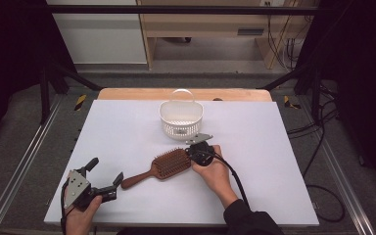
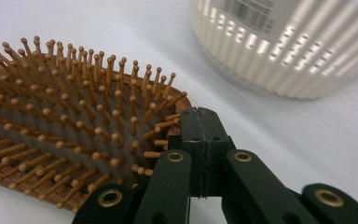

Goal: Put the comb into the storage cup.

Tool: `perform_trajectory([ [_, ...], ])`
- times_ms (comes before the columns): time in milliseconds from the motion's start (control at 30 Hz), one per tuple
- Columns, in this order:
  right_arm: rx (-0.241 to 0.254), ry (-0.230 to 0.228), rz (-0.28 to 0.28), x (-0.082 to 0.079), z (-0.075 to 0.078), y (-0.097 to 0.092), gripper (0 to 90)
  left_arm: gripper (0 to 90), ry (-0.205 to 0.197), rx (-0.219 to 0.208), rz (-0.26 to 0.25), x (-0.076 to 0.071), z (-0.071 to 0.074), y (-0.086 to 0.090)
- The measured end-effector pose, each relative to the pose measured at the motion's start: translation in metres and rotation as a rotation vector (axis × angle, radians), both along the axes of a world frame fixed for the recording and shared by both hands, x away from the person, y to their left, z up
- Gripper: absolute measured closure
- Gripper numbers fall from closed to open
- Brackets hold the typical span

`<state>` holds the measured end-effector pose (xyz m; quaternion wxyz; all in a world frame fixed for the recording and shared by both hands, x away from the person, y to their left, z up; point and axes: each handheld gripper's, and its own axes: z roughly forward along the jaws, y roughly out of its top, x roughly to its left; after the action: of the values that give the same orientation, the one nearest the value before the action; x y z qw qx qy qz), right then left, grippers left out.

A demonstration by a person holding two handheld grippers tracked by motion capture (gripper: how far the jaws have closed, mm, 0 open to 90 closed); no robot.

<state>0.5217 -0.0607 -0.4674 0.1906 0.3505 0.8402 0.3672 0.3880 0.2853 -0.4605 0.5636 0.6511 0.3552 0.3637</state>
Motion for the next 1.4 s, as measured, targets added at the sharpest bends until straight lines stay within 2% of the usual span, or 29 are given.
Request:
perform_trajectory([
  [133,-0.017,-0.006,0.024,-0.003,0.0,0.01,90.0,2.2,0.001,0.0,0.0,0.0,0.0,0.0],
  [467,-0.012,-0.009,0.069,-0.008,0.0,0.027,90.0,2.3,0.007,0.0,-0.009,0.001,-0.001,-0.001],
  [633,0.008,0.006,0.066,-0.007,0.0,0.025,90.0,2.2,0.009,0.0,-0.01,0.001,-0.001,-0.001],
  [833,0.015,-0.015,0.059,-0.008,0.002,0.021,90.0,2.2,0.01,0.001,-0.007,0.001,0.0,-0.001],
  [1033,0.065,-0.066,0.024,-0.016,0.011,-0.002,90.0,2.2,0.023,0.001,-0.012,0.002,-0.001,-0.001],
  [1100,0.095,-0.09,0.012,-0.022,0.016,-0.014,90.0,2.2,0.031,0.005,-0.01,0.002,-0.002,-0.001],
  [1133,0.11,-0.118,-0.004,-0.029,0.02,-0.028,90.0,2.2,0.033,0.003,-0.013,0.002,-0.002,-0.001],
  [1167,0.11,-0.118,-0.004,-0.029,0.02,-0.028,90.0,2.2,0.035,0.001,-0.014,0.002,-0.002,-0.001],
  [1233,0.131,-0.143,-0.031,-0.036,0.022,-0.045,87.8,2.2,0.036,-0.008,-0.015,0.001,-0.001,-0.001],
  [1333,0.178,-0.166,-0.079,-0.046,0.025,-0.07,78.4,2.0,0.038,-0.002,-0.012,0.0,-0.001,-0.002],
  [1367,0.223,-0.201,-0.12,-0.055,0.027,-0.087,66.2,2.1,0.04,-0.003,-0.006,-0.001,-0.001,-0.003],
  [1400,0.223,-0.201,-0.12,-0.055,0.027,-0.087,66.2,2.1,0.042,0.003,-0.001,-0.003,-0.001,-0.005],
])
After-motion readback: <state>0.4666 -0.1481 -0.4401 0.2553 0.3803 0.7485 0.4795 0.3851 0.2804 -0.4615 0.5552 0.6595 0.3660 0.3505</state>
